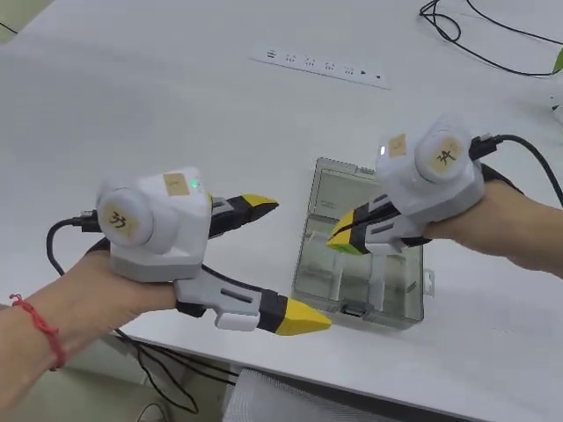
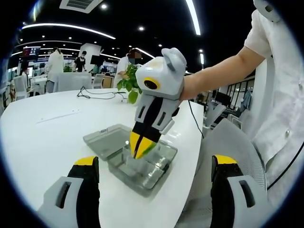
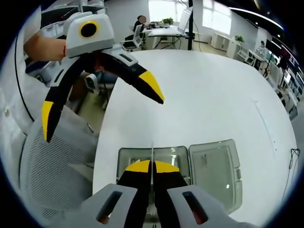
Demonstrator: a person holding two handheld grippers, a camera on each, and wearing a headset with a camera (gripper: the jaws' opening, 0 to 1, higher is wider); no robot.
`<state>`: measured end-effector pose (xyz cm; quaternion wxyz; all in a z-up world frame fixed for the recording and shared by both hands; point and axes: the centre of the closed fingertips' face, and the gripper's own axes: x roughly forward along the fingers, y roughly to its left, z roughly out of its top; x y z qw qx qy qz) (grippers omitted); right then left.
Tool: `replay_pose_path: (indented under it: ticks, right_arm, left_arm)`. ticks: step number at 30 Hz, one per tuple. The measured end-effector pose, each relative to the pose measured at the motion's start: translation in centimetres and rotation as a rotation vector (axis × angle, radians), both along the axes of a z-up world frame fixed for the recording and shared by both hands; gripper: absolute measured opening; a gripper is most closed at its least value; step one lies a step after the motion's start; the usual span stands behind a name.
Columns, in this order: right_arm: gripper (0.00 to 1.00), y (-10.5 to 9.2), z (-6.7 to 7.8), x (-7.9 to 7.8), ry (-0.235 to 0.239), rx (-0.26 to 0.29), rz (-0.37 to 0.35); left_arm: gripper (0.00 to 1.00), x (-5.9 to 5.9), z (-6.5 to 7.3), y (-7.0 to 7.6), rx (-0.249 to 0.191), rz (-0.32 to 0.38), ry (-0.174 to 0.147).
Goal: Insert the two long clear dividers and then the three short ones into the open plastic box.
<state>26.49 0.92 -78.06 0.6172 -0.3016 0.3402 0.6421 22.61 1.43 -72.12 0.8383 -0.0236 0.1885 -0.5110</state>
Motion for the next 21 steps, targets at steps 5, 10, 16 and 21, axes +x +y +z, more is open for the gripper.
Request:
replay_pose_path:
  ticks: [5,10,16,21]
  right_arm:
    - [0.02,0.3,-0.4,0.2,0.006,0.005,-0.008]
    - [0.02,0.3,-1.1,0.4,0.009,0.0,0.002]
    - [0.02,0.3,-1.9,0.1,0.004,-0.026,0.01]
    - [0.02,0.2,-2.6,0.3,0.006,-0.049,0.009]
  left_arm:
    - [1.0,0.0,0.0,0.1,-0.002,0.003,0.002]
    - [1.0,0.0,0.0,0.1,-0.002,0.004,0.004]
    - [1.0,-0.1,-0.1,0.1,-0.003,0.001,0.005]
    - [1.0,0.0,-0.2,0.2,-0.001,0.001,0.007]
